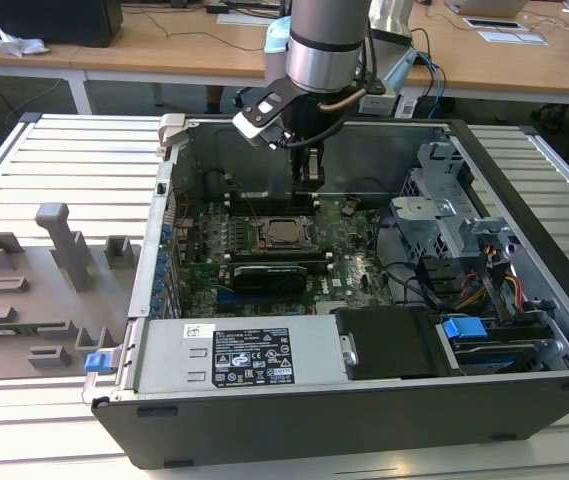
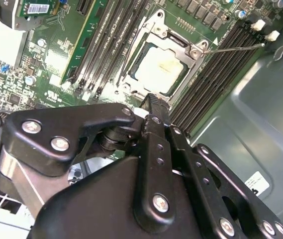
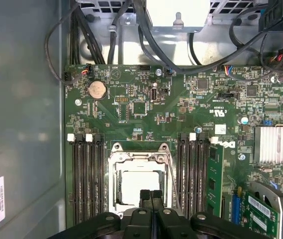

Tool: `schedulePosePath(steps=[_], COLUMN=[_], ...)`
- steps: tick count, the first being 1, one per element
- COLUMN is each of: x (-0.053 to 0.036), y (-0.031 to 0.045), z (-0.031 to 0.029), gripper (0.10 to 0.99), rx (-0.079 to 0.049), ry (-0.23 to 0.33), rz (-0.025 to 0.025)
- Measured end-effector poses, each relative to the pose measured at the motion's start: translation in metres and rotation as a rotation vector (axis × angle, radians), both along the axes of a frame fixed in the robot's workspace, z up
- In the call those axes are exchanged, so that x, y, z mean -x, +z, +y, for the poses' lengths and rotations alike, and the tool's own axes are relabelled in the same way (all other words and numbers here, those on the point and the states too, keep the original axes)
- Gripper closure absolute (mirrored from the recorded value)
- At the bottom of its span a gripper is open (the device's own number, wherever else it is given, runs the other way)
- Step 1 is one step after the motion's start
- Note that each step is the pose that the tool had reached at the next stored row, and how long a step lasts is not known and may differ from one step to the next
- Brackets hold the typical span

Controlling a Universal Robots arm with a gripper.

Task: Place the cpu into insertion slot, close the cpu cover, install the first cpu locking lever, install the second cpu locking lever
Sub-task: 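Close the cpu cover, then install the first cpu locking lever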

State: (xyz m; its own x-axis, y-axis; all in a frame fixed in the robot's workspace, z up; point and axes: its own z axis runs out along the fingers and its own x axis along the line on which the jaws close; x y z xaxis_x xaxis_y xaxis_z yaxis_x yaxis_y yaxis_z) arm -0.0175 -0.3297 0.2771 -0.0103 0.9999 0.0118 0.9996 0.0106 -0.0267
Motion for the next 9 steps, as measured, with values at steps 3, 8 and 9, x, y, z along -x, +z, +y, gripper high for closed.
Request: schedulePosePath(steps=[3, 8, 9], x=[0.0, 0.0, 0.0], y=[0.0001, 0.0002, 0.0002], z=[0.0, 0.0, 0.0], gripper=[0.98, 0.98, 0.98], rx=[0.0, 0.0, 0.0], ry=[0.0, 0.0, 0.0], rz=[-0.0001, 0.0, 0.0])
